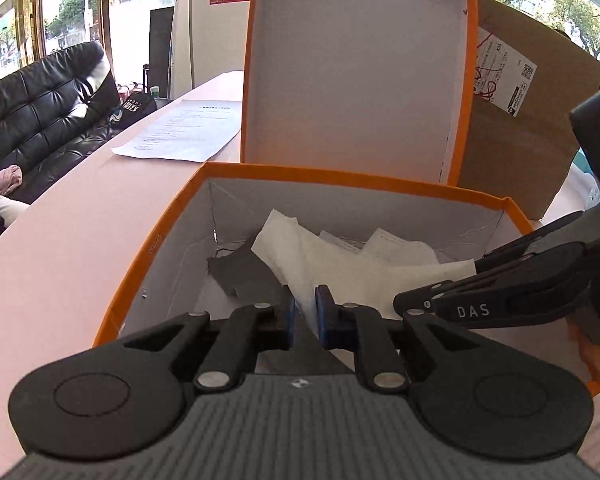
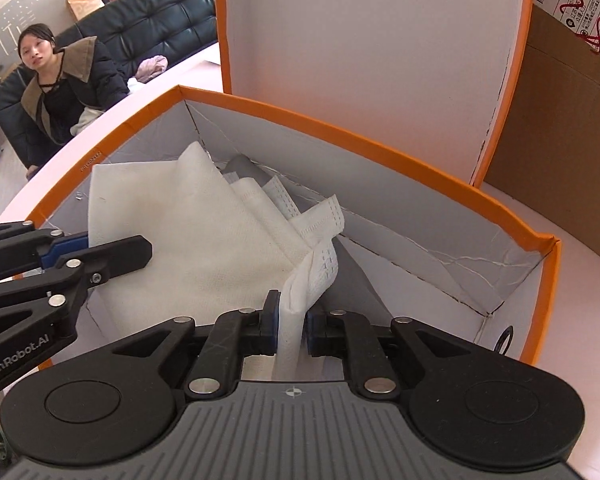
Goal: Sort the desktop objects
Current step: 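Lower the sheet into the orange box and open both grippers, then withdraw both grippers from the box and reach to the orange lid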
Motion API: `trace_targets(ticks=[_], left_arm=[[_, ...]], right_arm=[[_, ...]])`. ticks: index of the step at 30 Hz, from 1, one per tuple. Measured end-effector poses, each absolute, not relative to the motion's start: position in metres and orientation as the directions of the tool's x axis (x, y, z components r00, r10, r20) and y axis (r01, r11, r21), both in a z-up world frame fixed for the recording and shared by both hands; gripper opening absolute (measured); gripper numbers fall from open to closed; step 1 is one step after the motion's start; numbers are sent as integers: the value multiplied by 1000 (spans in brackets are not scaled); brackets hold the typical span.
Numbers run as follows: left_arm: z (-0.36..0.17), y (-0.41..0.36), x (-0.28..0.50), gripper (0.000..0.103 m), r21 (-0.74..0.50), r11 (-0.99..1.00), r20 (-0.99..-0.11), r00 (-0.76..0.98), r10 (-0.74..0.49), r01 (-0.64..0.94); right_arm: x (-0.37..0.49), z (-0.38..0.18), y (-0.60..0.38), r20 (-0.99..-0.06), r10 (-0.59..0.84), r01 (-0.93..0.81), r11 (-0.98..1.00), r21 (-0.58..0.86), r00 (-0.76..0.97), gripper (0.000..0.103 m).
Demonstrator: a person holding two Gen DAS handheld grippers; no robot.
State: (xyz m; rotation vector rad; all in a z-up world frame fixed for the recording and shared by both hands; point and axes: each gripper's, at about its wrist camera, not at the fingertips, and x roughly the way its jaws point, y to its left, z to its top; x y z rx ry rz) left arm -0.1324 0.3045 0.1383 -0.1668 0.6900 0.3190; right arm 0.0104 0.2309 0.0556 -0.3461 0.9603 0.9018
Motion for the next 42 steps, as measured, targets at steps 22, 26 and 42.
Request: trace_targets(ticks=[22, 26, 42], left_arm=[[151, 303, -129, 49, 45, 921, -624, 709, 329, -388], [142, 307, -120, 49, 22, 930, -663, 690, 289, -368], [147, 320, -102, 75, -30, 955, -706, 683, 188, -294]], right_arm=[[4, 75, 191, -715, 564, -723, 681, 118, 414, 76], [0, 87, 177, -687, 628, -744, 641, 189, 366, 76], [10, 108, 169, -628, 665, -711, 661, 241, 404, 77]])
